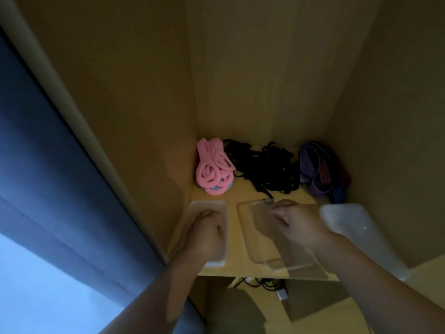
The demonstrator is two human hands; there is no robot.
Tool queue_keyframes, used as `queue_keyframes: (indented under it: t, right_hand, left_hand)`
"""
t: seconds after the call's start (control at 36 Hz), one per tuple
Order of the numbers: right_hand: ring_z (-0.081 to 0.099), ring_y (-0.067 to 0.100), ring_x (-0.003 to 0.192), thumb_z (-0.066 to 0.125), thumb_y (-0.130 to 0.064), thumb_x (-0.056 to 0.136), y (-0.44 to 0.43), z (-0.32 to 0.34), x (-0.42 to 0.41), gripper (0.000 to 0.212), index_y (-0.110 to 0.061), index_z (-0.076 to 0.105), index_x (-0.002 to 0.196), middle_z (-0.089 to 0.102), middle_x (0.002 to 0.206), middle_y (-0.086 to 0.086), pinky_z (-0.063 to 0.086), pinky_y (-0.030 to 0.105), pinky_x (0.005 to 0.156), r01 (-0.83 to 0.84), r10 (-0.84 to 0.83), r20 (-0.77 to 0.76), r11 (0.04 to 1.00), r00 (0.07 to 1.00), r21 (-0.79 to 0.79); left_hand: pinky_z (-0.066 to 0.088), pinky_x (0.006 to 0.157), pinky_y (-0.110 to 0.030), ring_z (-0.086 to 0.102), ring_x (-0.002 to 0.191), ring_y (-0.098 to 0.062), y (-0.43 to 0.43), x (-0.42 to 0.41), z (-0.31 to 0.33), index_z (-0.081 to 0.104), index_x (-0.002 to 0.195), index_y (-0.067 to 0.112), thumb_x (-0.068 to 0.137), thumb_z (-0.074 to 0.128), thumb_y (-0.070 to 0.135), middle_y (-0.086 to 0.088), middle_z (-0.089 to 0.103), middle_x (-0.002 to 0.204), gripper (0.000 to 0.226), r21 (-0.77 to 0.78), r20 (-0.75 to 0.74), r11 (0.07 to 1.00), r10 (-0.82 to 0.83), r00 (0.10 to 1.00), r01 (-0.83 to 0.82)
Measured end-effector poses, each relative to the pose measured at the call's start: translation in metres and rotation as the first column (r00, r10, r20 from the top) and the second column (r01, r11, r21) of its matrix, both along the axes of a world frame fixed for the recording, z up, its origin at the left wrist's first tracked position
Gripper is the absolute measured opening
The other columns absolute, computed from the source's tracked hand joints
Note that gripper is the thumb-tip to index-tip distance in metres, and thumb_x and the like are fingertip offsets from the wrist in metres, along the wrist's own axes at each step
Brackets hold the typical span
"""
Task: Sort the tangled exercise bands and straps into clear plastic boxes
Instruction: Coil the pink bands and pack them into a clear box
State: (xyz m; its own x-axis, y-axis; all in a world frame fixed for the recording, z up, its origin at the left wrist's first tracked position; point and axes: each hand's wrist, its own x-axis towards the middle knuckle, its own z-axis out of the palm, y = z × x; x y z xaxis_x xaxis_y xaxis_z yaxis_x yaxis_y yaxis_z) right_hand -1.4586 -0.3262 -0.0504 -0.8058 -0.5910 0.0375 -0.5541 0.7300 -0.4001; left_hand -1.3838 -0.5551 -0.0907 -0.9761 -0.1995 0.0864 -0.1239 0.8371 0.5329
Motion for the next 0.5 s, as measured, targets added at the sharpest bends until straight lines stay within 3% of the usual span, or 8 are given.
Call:
queue_keyframes:
  t: [0.14, 0.22, 0.33, 0.39, 0.5]
  right_hand:
    - [0.062, 0.016, 0.1, 0.059, -0.015, 0.091, -0.018, 0.011, -0.025, 0.019, -0.012, 0.072, 0.104, 0.067, 0.106, 0.002, 0.046, 0.024, 0.085, -0.066, 0.067, 0.006, 0.995, 0.998, -0.073]
    - [0.06, 0.022, 0.106, 0.058, -0.017, 0.092, -0.039, 0.018, -0.046, 0.024, -0.011, 0.069, 0.112, 0.063, 0.116, 0.006, 0.048, 0.034, 0.09, -0.134, 0.135, 0.008, 0.99, 0.991, -0.043]
    - [0.059, 0.023, 0.111, 0.058, -0.015, 0.09, -0.07, 0.03, -0.069, 0.033, -0.016, 0.064, 0.123, 0.058, 0.126, 0.006, 0.047, 0.031, 0.092, -0.28, 0.279, -0.009, 0.96, 0.96, -0.017]
    - [0.057, 0.025, 0.112, 0.059, -0.016, 0.09, -0.085, 0.032, -0.079, 0.034, -0.014, 0.065, 0.123, 0.056, 0.127, 0.008, 0.045, 0.031, 0.094, -0.351, 0.351, 0.013, 0.936, 0.936, 0.002]
    - [0.042, 0.026, 0.133, 0.063, -0.022, 0.091, -0.106, 0.028, -0.095, 0.042, -0.015, 0.057, 0.132, 0.042, 0.145, 0.01, 0.034, 0.029, 0.107, -0.429, 0.43, 0.01, 0.898, 0.903, 0.097]
  left_hand:
    - [0.038, 0.078, -0.021, 0.056, 0.099, -0.022, -0.005, -0.003, 0.001, 0.066, 0.101, 0.008, 0.087, 0.055, 0.008, -0.007, 0.062, 0.106, 0.018, 0.035, 0.013, 0.999, 0.041, 0.999, -0.042]
    - [0.04, 0.08, -0.023, 0.057, 0.099, -0.024, -0.008, -0.004, 0.006, 0.067, 0.101, 0.006, 0.088, 0.056, 0.006, -0.009, 0.063, 0.106, 0.017, 0.055, 0.007, 0.994, 0.09, 0.996, -0.09]
    - [0.04, 0.079, -0.026, 0.057, 0.098, -0.023, -0.012, -0.001, -0.003, 0.064, 0.1, 0.006, 0.088, 0.055, 0.014, -0.007, 0.061, 0.104, 0.017, 0.067, 0.063, 0.98, 0.185, 0.981, -0.189]
    - [0.04, 0.081, -0.03, 0.056, 0.104, -0.032, -0.011, 0.001, -0.009, 0.06, 0.102, 0.002, 0.086, 0.052, 0.021, -0.017, 0.059, 0.109, 0.026, 0.107, 0.113, 0.966, 0.223, 0.968, -0.235]
    - [0.039, 0.094, -0.028, 0.053, 0.116, -0.027, -0.003, 0.005, -0.005, 0.06, 0.122, 0.008, 0.092, 0.054, 0.01, -0.012, 0.058, 0.125, 0.031, 0.055, 0.091, 0.968, 0.241, 0.966, -0.246]
